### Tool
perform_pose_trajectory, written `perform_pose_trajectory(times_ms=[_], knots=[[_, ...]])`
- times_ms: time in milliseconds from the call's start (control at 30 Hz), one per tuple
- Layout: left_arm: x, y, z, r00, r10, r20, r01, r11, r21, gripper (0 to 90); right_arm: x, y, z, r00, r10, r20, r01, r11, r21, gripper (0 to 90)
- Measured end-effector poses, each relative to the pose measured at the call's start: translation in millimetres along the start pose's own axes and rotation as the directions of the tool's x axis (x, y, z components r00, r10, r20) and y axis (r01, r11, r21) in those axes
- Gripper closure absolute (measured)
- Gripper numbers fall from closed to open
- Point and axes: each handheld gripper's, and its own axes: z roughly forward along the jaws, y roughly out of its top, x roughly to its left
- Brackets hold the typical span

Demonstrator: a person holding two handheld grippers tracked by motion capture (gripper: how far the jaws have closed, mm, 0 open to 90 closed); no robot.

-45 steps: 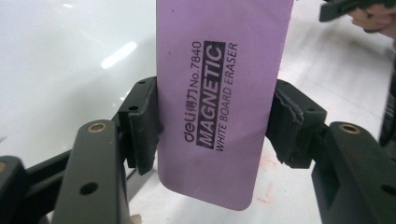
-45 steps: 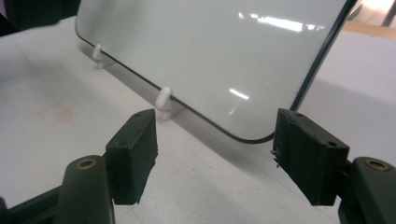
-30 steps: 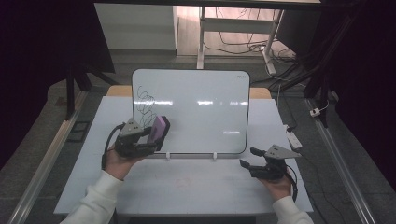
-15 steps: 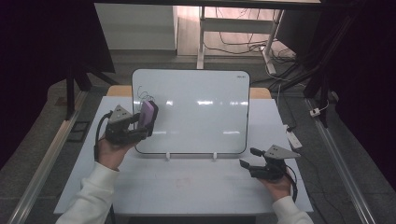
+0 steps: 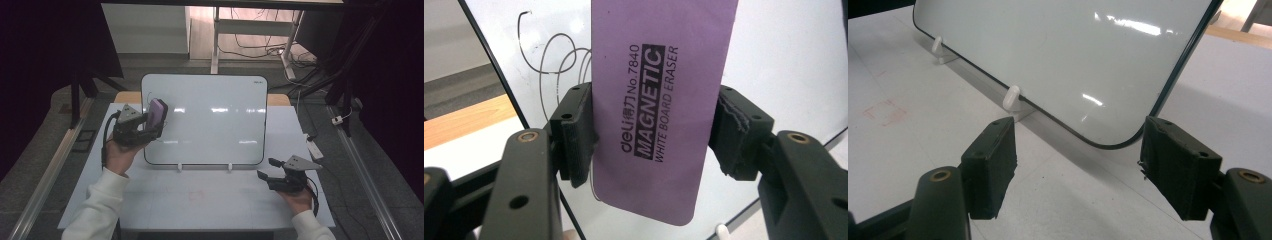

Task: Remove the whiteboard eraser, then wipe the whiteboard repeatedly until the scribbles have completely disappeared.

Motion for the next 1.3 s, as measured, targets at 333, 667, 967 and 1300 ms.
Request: perform_pose_trajectory(times_ms=[333, 667, 967, 1300], knots=[[9.7, 8.9, 8.0, 0.9982, -0.001, -0.06, 0.001, 1.0, -0.001, 40.2, 0.1, -0.6, 0.2, 1.0, -0.001, 0.002, 0.001, 1.0, 0.006, 30.2], [25.5, 16.9, 21.5, 0.988, -0.012, -0.154, 0.013, 0.9999, 0.005, 40.2, -0.2, -1.6, 0.5, 1.0, -0.001, 0.004, 0.001, 1.0, 0.011, 30.2], [28.7, 22.6, 29.0, 0.9816, -0.004, -0.191, 0.003, 1.0, -0.007, 40.2, 0.3, -2.0, 1.2, 1.0, -0.004, 0.005, 0.004, 1.0, 0.016, 30.2], [15.1, 24.9, 38.9, 0.9692, 0.091, -0.229, -0.083, 0.9956, 0.045, 40.4, -0.1, -2.2, 1.3, 1.0, -0.003, 0.006, 0.003, 1.0, 0.013, 30.3]])
